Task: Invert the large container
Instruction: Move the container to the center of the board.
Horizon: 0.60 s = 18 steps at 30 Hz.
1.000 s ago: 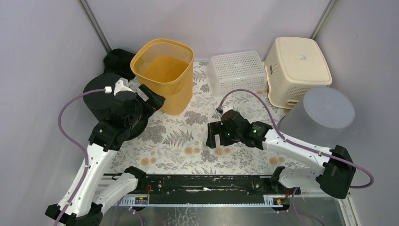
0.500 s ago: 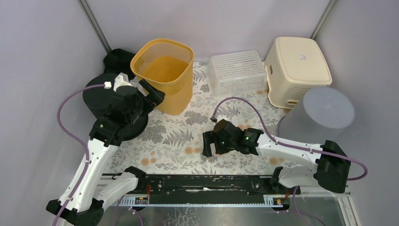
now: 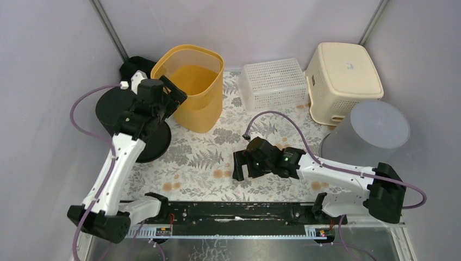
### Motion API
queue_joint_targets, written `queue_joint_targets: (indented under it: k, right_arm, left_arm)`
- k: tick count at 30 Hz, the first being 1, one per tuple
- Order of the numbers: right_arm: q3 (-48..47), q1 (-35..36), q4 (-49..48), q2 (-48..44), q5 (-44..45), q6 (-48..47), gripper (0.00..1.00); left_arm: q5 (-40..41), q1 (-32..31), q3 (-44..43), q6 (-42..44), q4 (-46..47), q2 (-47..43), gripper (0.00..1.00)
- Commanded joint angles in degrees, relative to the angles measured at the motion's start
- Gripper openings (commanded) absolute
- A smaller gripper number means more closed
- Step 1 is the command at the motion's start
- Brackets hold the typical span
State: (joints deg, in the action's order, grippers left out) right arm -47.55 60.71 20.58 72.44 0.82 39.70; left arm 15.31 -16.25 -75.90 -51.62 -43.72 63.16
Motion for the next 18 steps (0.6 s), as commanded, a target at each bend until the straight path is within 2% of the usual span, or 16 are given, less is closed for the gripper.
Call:
queue_joint_targets:
  k: [1,7,14,18]
  right_arm:
    - [-3.3,0.5,0.8,-3.1,0.2,-0.9,0.99]
    - [-2.2,0.5,1.1,-5.2,0.1,-1.1,0.99]
    - [-0.9,0.5,1.6,-7.1,0.9,-1.1,1.00]
    - [-0.8,0.5,2.0,-7.8,1.1,-1.5,1.00]
  left_arm:
    - [-2.2,3.3,-1.5,-4.2,3.3,4.8,1.00]
    - [-1.9,4.1,-4.9,-8.2,2.7,10.9,1.00]
    - [-2.6,4.7,-5.5,-8.9,4.2,13.4,1.00]
    - [-2.6,4.8,-5.1,-7.8,4.2,13.1,0.93]
